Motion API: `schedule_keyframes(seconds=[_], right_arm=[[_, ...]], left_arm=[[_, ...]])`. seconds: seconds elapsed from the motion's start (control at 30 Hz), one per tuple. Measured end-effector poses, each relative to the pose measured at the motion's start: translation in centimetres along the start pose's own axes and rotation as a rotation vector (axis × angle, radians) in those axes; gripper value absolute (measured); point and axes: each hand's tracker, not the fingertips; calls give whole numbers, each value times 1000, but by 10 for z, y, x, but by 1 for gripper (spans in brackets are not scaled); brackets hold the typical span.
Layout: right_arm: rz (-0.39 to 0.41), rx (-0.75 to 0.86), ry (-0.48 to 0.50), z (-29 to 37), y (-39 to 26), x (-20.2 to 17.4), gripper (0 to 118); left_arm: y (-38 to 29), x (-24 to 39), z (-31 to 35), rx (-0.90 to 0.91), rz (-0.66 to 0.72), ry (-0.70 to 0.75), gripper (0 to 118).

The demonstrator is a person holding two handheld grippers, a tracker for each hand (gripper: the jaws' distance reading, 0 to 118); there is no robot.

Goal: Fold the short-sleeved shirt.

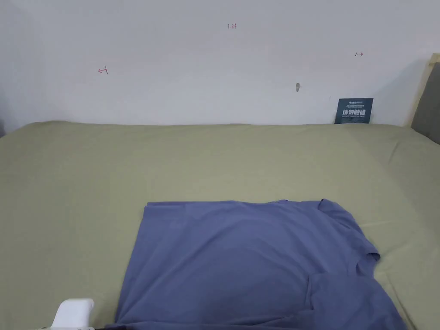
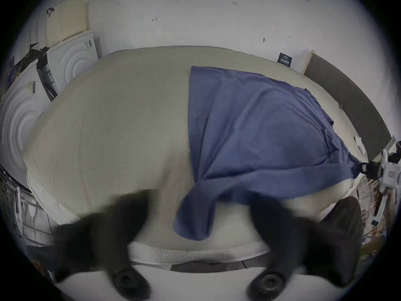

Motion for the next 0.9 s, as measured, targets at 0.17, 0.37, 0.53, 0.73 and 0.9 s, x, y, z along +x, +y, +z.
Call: schedule_keyframes(seconds=[0.17,0.37,0.53,0.73,0.9], right_arm=[[-35,94,-43,24,-2,-2,101],[1,155,-59,33,-1,-6,2],[19,110,-48,29,-3,-6,2],[40,81,-38,26,-3,-7,2],[58,51,-41,18,-2,-5,2]], left_arm=[[0,1,37,91,24,34,114],[-7,-6,44,130,62,71,2],[-11,-10,32,47,82,33,1],[-6,-13,-4,-34,77,-1,114],[4,-6,-31,-131,-4,42,46]])
